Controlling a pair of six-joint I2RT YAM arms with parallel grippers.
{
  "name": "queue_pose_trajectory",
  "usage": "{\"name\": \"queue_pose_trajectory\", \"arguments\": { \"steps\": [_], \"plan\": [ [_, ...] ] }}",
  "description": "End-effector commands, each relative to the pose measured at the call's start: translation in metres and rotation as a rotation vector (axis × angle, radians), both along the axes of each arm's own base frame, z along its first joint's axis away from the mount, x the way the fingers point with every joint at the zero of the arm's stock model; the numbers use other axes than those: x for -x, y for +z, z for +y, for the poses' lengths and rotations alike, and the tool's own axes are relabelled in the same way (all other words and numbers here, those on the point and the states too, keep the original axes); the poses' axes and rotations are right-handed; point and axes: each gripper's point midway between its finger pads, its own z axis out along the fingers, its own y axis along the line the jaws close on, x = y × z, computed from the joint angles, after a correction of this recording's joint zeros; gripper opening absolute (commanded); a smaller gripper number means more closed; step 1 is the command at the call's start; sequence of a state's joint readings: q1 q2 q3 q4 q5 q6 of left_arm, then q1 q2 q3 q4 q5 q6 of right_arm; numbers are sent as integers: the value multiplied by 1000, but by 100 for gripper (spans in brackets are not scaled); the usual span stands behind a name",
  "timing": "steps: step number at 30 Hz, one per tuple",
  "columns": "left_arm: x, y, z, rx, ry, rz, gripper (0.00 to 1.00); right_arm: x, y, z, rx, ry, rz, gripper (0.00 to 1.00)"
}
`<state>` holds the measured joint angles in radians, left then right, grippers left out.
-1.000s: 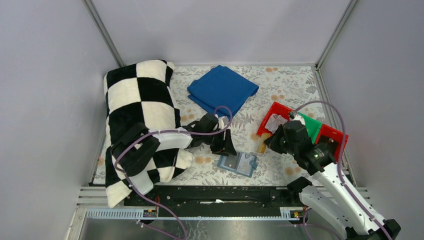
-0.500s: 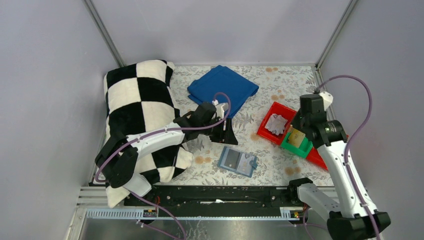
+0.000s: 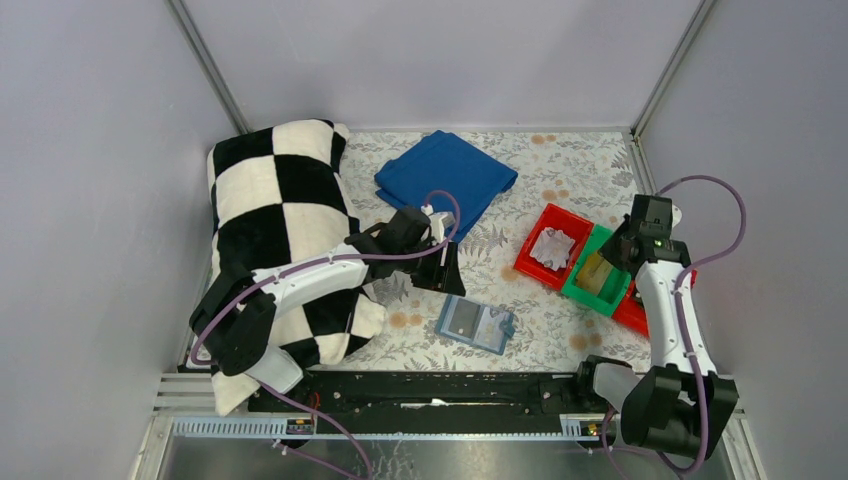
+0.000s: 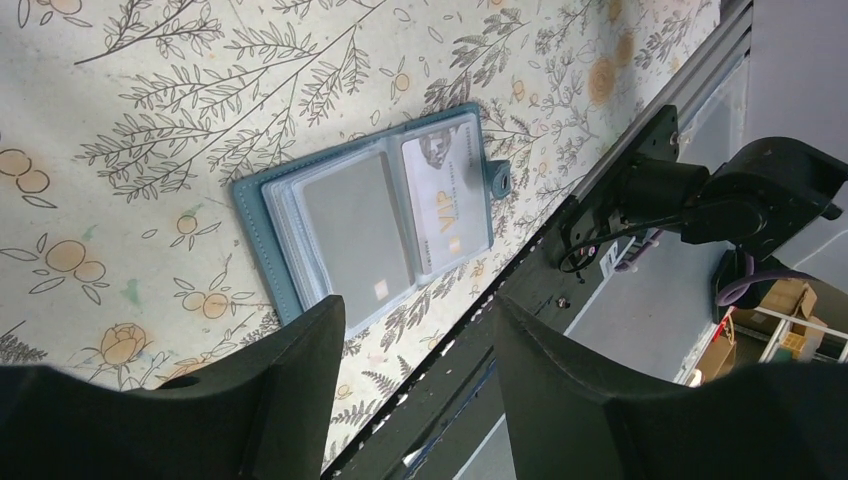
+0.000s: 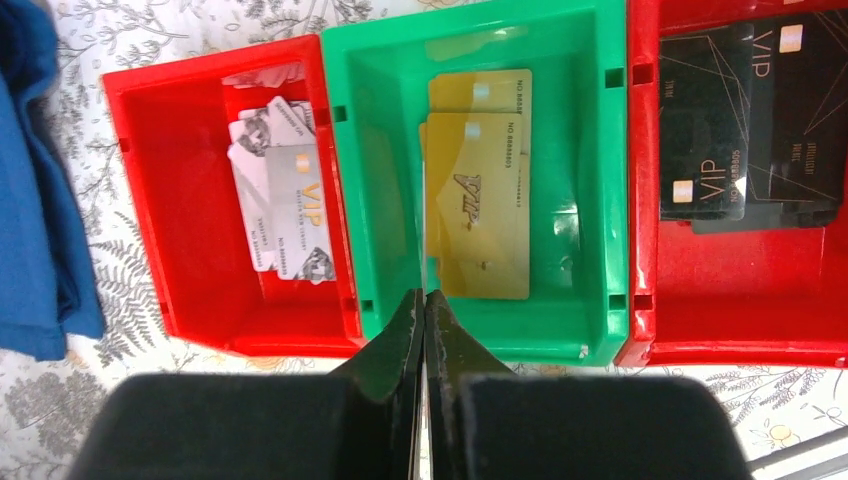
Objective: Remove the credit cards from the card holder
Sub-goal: Place the credit card in the storage box.
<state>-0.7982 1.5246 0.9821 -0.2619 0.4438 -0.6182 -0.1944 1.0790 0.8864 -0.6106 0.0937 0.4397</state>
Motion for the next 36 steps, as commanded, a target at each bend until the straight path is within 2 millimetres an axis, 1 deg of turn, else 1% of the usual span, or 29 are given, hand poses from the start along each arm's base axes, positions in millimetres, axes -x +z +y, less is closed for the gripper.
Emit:
{"name": "queue_pose_trajectory", "arguments": {
  "steps": [1, 8, 11, 15, 16, 17, 22, 24, 25, 26, 27, 29, 30, 33, 36],
  "plan": [
    [-8, 19, -1, 29, -13, -72, 60, -13, -7, -8, 21, 2, -66, 0],
    [-7, 8, 2, 24, -18, -48, 60, -17, -45, -9, -16, 20, -40, 0],
    [-6, 7, 4, 20, -15, -46, 62, -20, -55, -16, -32, 1, -38, 0],
    [-5, 7, 4, 28, -8, -41, 64, -16, -66, -24, -71, -29, -9, 1],
    [-4, 7, 4, 29, -7, -37, 64, -16, -69, -24, -85, -32, -10, 1],
    [-3, 6, 3, 37, -11, -29, 64, -18, -73, -17, -128, -15, -27, 1],
    [-4, 7, 2, 40, -12, -29, 64, -19, -80, -11, -159, 0, -45, 3],
    [-3, 7, 2, 39, -12, -27, 64, -19, -84, -10, -167, -7, -38, 9],
    [-2, 7, 2, 40, -16, -23, 65, -18, -87, -12, -167, -17, -26, 14],
    [0, 7, 2, 45, -29, -17, 66, -16, -88, -13, -163, -33, -10, 25],
    [1, 7, 1, 47, -39, -13, 67, -13, -88, -16, -156, -48, 4, 37],
    [3, 9, 1, 49, -45, -12, 68, -10, -81, -22, -128, -79, 4, 53],
    [3, 10, 2, 49, -44, -14, 68, -9, -75, -25, -112, -94, -5, 59],
    [2, 9, 4, 34, -39, -19, 71, -9, -50, -29, -80, -113, -54, 66],
    [3, 4, 7, 10, -37, -7, 76, -10, -19, -27, -71, -105, -126, 69]
  ]
}}
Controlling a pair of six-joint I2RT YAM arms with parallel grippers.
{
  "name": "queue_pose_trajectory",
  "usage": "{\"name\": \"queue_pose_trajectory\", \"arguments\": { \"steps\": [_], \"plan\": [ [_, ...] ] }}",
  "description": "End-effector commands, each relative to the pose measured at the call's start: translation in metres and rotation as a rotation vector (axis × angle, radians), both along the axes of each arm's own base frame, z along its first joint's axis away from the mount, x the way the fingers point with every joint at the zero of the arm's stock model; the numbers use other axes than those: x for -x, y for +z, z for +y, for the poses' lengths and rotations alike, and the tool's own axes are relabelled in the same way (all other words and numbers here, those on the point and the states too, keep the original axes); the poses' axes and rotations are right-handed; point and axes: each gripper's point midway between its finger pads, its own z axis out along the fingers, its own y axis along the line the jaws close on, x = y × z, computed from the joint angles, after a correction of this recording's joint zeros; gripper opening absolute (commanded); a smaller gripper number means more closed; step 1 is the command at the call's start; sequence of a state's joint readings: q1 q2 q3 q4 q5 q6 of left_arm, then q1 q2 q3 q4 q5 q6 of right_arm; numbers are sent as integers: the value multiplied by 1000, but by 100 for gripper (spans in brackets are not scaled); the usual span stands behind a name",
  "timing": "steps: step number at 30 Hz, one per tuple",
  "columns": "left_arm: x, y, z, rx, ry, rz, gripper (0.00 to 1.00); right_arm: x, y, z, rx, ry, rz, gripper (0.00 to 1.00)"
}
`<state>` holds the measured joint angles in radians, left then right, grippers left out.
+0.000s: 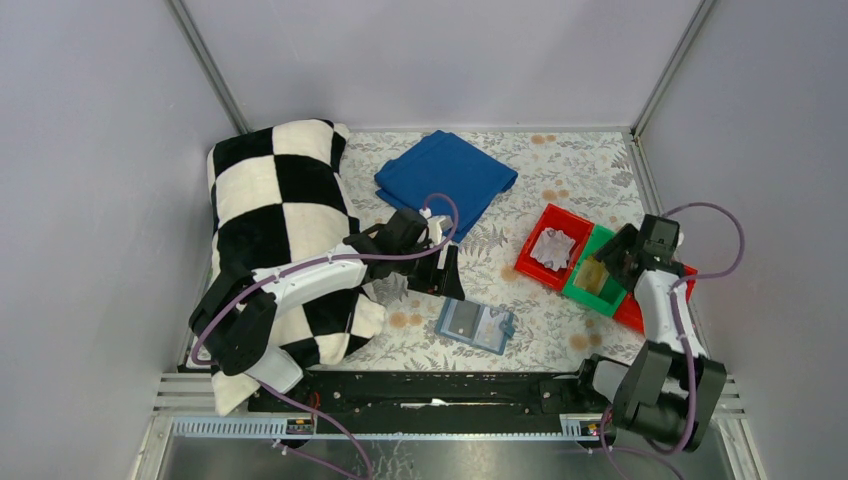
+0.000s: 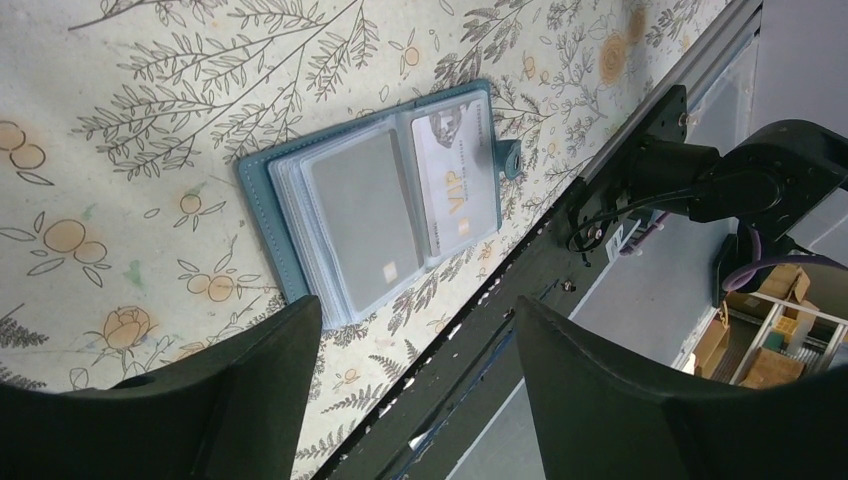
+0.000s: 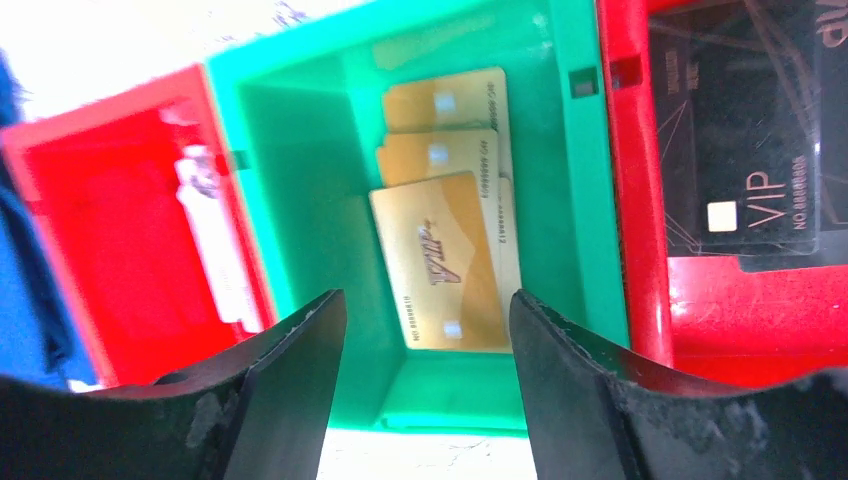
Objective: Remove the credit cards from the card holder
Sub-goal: Place the credit card in the storage box, then remove the credit card from the card holder.
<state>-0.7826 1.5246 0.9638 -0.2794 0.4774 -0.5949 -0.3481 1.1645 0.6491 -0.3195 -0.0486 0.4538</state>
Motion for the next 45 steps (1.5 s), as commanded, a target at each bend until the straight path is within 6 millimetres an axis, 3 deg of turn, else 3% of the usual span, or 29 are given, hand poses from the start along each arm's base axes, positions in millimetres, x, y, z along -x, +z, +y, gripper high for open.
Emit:
{"name": "queue_pose_trajectory", "arguments": {
  "steps": [1, 5, 11, 16, 20, 24, 30, 36, 40, 45],
  "plan": [
    [-2, 11, 0, 19, -10, -27, 77, -9, 63, -6, 52, -27, -148, 69],
    [0, 8, 2, 6, -7, -18, 82, -4, 90, 27, -63, 47, -250, 70],
    [1, -2, 2, -10, -15, 1, 84, 32, 89, 117, -221, 212, -264, 72],
    [-6, -14, 0, -33, 1, 5, 85, 76, 59, 188, -387, 356, -165, 70],
    [-6, -26, -5, -37, 18, 61, 85, 100, 36, 219, -387, 449, -83, 68],
    [1, -33, -5, -31, -1, 97, 85, 111, 21, 245, -381, 528, -41, 60],
    [1, -28, -9, -14, 16, 112, 82, 117, -9, 257, -363, 553, 17, 46],
    [-3, -17, -20, 25, 27, 112, 81, 116, -22, 258, -351, 551, 36, 46],
    [2, -10, -29, 55, 4, 123, 81, 116, -36, 241, -265, 512, 66, 45],
    [21, 3, -51, 132, -48, 167, 81, 118, -45, 225, -202, 477, 80, 44]
  ]
}}
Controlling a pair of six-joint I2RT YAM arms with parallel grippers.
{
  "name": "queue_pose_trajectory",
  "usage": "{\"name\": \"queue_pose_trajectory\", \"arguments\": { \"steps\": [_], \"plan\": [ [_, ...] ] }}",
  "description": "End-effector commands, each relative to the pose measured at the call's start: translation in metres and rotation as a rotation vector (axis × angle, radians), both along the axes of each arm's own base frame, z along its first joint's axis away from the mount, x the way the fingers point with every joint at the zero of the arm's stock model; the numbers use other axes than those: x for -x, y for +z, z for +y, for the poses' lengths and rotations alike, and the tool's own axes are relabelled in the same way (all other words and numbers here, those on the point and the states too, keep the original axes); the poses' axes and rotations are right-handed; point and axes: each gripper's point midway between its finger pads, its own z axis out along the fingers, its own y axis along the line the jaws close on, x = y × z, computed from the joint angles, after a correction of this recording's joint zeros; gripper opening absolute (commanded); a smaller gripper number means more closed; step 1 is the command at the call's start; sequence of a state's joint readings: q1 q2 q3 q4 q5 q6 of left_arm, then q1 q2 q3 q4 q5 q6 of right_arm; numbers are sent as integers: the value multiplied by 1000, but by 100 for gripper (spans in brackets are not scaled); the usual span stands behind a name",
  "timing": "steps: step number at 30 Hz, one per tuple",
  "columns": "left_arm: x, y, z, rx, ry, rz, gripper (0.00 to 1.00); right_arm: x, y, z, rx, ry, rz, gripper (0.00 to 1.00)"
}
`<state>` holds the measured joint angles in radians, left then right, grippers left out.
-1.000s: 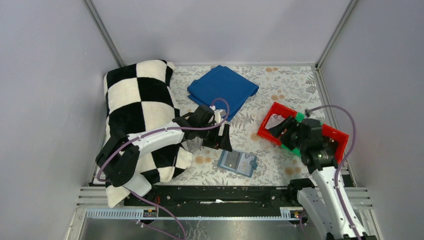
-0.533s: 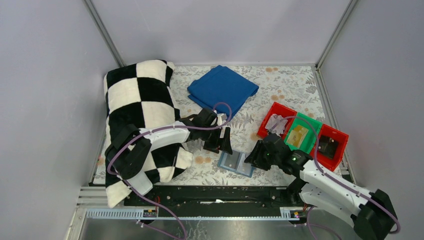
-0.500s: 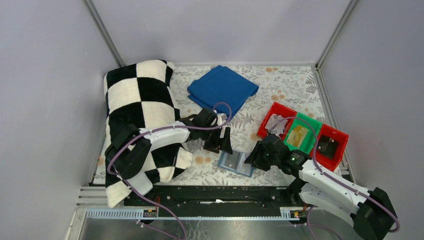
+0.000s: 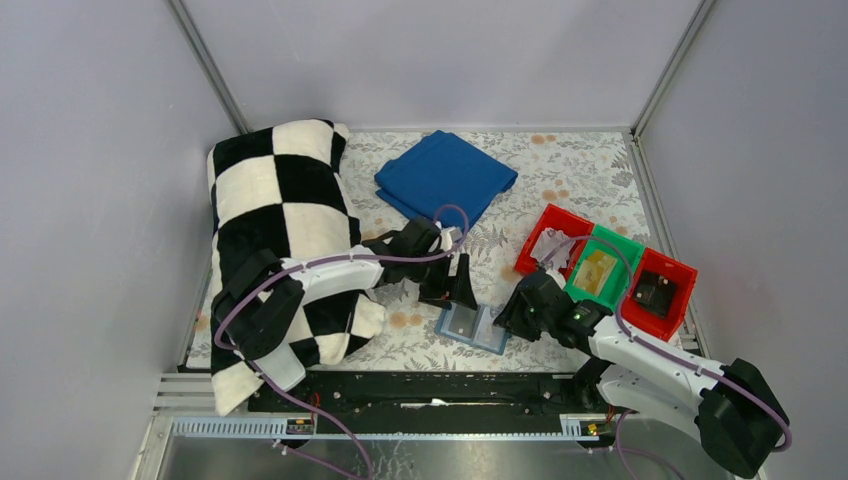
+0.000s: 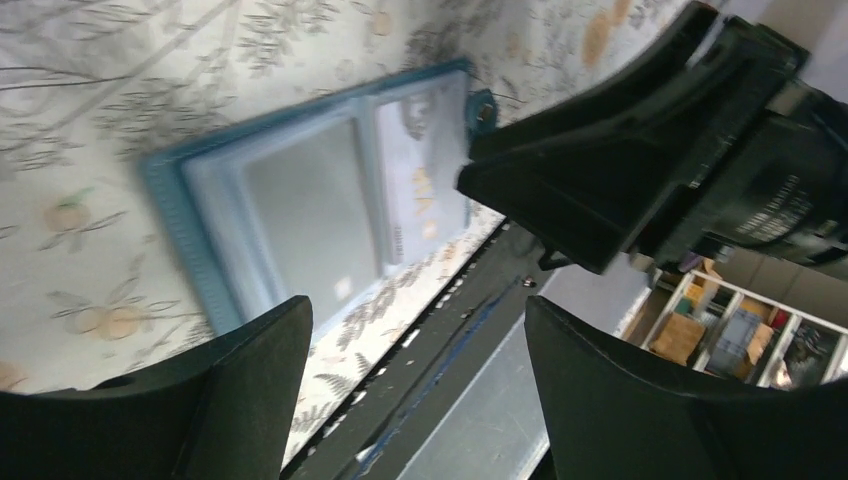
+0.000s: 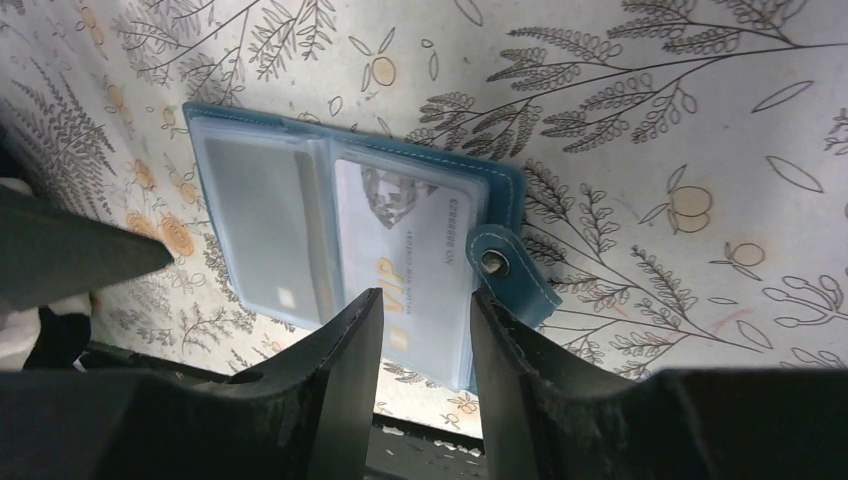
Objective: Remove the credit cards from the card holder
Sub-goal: Remove the credit card from the card holder.
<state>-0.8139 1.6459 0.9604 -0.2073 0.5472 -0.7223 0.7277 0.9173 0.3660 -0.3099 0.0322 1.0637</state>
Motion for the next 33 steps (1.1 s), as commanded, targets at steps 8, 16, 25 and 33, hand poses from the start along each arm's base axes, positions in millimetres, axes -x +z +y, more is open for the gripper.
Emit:
{"name": "queue_pose_trajectory", "arguments": {
  "steps": [8, 16, 25, 33],
  "plan": [
    [32, 19, -58, 250, -105, 118, 81, 3, -15, -10, 18, -56, 2, 42],
    [32, 0, -63, 251, -68, 161, 79, -4, 6, -3, -80, -67, -85, 42],
    [27, -21, -54, 170, -21, 141, 75, -5, 8, 6, -98, -48, -68, 42],
    [22, -32, -46, 91, -11, 96, 63, -4, 2, 10, -133, -57, -53, 40]
  ]
}}
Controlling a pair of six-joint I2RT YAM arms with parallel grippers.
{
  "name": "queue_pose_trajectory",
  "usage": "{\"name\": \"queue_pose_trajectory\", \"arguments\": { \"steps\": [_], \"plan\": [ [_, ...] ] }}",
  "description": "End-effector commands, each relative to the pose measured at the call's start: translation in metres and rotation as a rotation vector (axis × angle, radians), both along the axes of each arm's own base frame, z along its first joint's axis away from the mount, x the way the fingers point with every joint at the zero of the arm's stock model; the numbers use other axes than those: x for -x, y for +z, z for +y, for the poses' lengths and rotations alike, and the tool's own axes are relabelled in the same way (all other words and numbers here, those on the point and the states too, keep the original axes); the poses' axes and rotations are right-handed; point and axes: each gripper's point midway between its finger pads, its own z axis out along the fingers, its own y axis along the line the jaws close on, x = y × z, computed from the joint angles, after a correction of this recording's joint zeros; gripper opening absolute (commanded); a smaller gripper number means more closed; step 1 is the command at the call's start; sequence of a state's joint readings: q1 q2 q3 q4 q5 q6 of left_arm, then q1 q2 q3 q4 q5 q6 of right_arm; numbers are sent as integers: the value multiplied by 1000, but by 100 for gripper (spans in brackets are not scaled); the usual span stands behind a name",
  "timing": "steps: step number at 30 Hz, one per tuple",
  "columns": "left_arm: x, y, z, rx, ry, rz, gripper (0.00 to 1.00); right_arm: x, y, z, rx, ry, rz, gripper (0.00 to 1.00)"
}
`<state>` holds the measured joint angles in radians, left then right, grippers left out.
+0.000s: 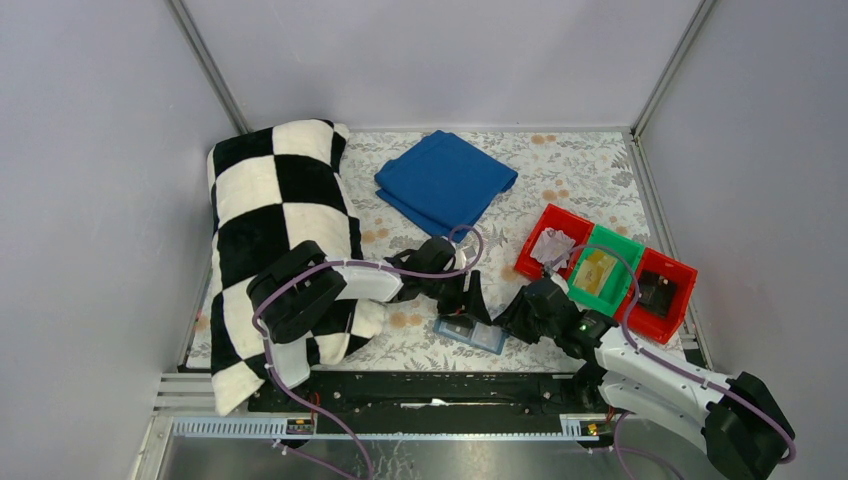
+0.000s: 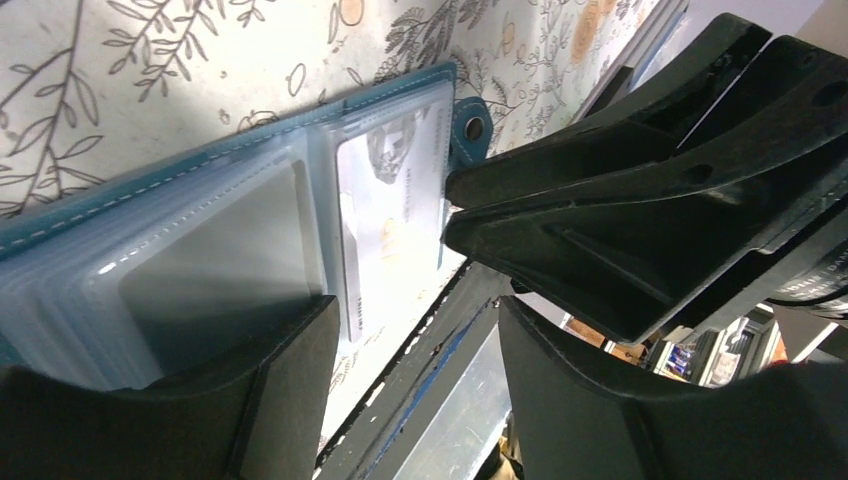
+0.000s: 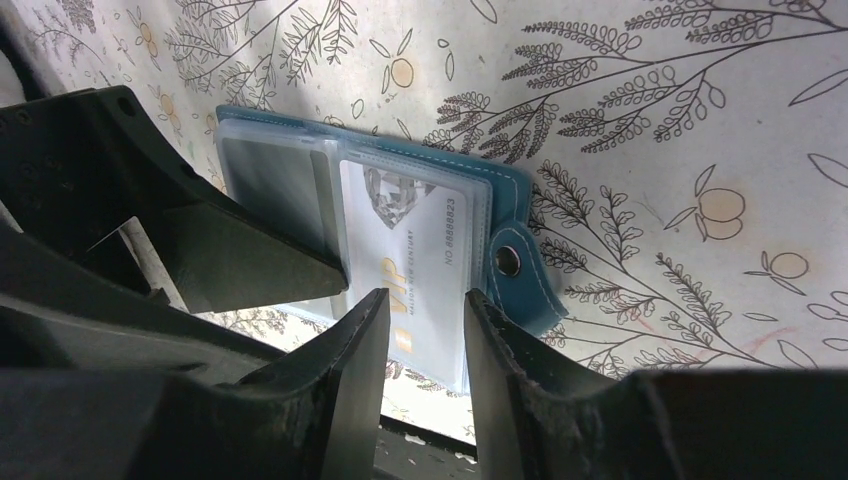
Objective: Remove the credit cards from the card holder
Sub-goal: Remove the credit card from the card holder.
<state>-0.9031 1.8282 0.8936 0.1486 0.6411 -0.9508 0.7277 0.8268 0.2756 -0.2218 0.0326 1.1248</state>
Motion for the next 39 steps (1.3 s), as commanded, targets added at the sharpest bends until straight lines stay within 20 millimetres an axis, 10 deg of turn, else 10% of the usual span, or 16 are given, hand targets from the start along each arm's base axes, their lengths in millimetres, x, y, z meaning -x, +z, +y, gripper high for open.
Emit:
{"name": "queue_pose_trajectory", "arguments": {
  "steps": [1, 19, 32, 39],
  "plan": [
    [-6, -2, 1, -26, 1, -63, 62, -3, 4, 8, -44, -9, -11, 40],
    [-9, -9, 6, -56, 20, -74, 46, 3, -17, 9, -80, -28, 19, 40],
    [-14, -5, 4, -20, 39, -71, 0, 9, -29, 4, -57, -31, 48, 39],
    [-26, 8, 5, -8, 62, -106, 0, 13, -35, 0, -46, -36, 63, 39]
  ]
}}
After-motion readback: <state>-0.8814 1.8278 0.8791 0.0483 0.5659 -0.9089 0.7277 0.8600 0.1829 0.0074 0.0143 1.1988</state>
